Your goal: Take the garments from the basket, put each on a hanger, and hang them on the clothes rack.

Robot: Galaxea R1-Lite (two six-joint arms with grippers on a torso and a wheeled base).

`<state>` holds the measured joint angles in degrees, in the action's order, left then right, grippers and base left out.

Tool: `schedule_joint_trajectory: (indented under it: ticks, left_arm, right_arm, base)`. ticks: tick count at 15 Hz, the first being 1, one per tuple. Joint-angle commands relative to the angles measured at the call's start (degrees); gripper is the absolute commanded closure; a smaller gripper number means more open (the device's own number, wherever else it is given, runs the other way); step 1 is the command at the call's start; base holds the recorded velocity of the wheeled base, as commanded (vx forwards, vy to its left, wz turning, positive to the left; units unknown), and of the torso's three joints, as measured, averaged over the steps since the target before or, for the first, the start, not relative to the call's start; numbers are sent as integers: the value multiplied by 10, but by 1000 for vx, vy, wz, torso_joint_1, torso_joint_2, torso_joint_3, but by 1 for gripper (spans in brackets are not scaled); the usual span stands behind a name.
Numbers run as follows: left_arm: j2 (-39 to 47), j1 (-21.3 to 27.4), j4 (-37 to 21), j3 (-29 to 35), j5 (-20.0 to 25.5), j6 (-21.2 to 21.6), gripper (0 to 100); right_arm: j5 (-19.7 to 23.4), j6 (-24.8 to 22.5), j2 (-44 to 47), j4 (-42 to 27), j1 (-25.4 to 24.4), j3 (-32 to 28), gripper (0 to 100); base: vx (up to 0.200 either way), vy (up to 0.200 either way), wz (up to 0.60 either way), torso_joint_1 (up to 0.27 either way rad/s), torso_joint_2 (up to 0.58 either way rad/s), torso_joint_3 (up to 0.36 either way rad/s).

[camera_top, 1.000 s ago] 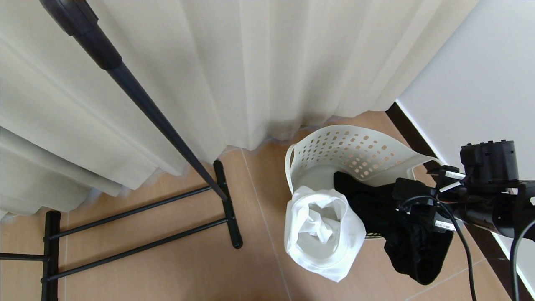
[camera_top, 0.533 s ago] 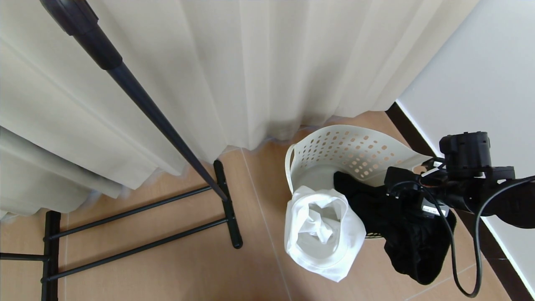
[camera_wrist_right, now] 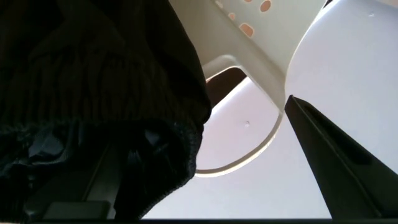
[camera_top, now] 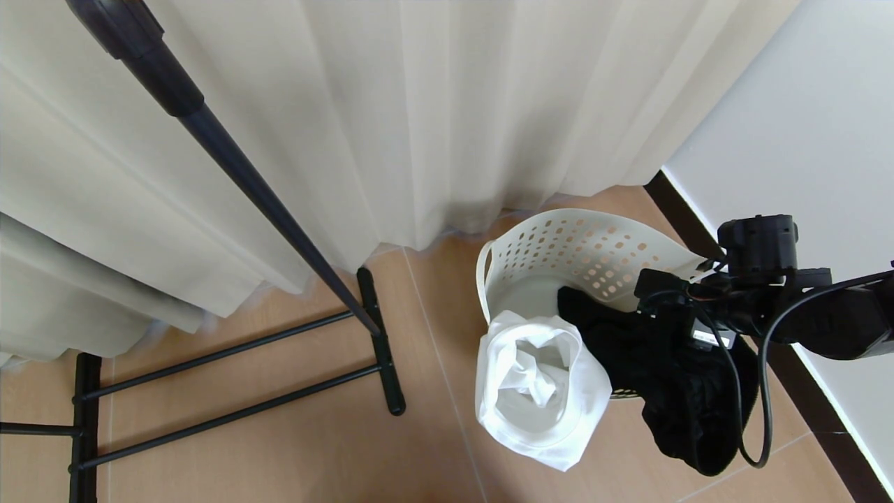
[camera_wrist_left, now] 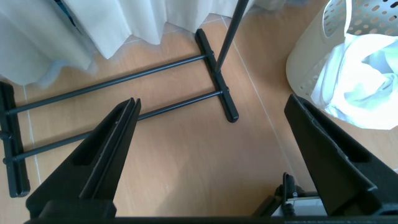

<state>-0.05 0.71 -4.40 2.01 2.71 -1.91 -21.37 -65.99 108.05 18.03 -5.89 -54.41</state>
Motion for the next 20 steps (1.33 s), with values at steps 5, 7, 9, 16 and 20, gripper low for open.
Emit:
schedule_joint_trajectory:
  ticks: [5, 7, 9, 16, 20]
  left_arm:
    - [0, 0, 0, 0, 0, 0, 0]
    - [0, 0, 0, 0, 0, 0, 0]
    - [0, 0, 0, 0, 0, 0, 0]
    - [0, 0, 0, 0, 0, 0, 0]
    - [0, 0, 0, 0, 0, 0, 0]
  right_arm:
    - [3, 1, 10, 0, 0, -7, 100]
    - [5, 2, 7, -2, 5, -3, 100]
    - [16, 27, -17, -7, 12, 9, 100]
    - [44, 151, -365, -8, -67, 226, 100]
    - [23, 162, -550, -7, -117, 307, 100]
  base:
    - [0, 0, 0, 0, 0, 0]
    - [0, 0, 0, 0, 0, 0]
    - [0, 0, 0, 0, 0, 0]
    - [0, 0, 0, 0, 0, 0]
    - [0, 0, 0, 0, 0, 0]
